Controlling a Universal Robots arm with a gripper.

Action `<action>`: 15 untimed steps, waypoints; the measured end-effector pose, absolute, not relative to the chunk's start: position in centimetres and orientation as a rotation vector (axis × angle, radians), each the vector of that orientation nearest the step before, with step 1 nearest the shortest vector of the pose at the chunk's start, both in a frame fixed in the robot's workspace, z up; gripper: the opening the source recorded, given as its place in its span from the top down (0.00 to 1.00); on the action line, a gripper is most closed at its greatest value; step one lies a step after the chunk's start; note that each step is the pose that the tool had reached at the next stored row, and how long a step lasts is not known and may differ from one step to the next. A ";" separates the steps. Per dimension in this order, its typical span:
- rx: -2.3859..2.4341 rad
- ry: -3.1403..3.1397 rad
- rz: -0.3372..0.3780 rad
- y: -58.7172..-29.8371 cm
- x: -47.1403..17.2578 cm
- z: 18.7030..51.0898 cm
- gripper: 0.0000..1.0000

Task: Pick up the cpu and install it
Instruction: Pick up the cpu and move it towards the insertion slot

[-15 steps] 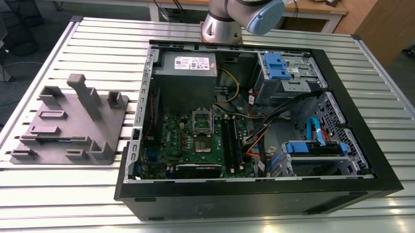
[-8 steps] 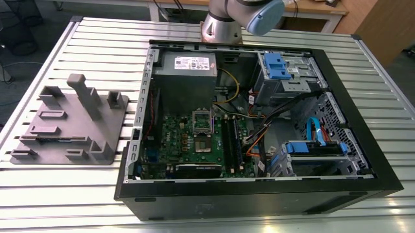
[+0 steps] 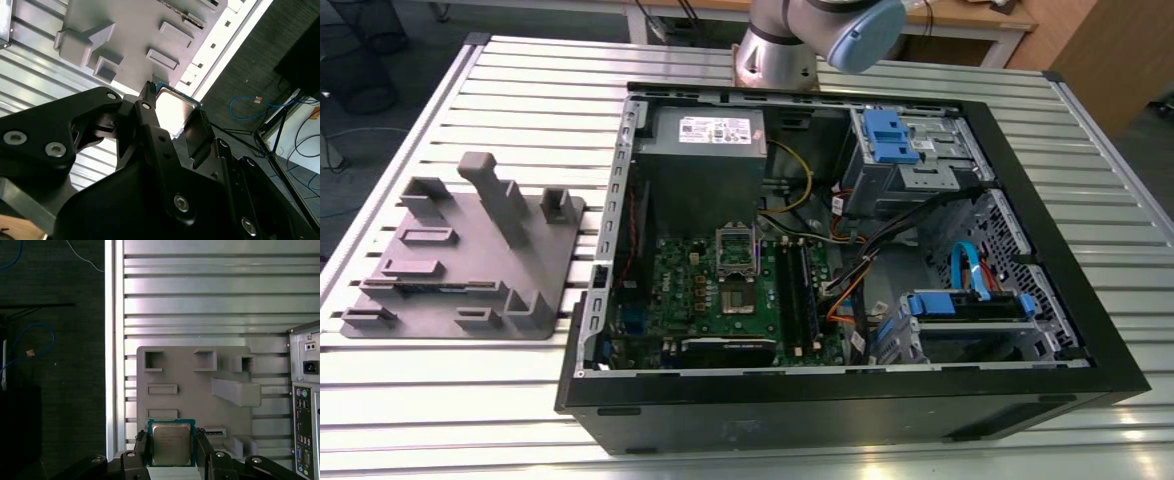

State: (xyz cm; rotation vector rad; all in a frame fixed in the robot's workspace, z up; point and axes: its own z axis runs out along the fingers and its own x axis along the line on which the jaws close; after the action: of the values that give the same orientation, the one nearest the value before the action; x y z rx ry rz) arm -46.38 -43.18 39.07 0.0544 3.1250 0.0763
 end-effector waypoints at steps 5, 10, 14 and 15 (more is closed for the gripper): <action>0.055 3.125 0.076 -43.2 -45.7 39.0 0.53; 0.054 3.125 0.076 -43.2 -44.9 39.0 0.53; 0.055 3.125 0.077 -43.2 -44.3 39.0 0.53; 0.055 3.125 0.077 -43.2 -44.2 39.0 0.53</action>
State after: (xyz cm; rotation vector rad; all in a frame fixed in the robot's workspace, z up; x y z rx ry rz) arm -44.18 -43.18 39.03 0.0546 3.1250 0.0766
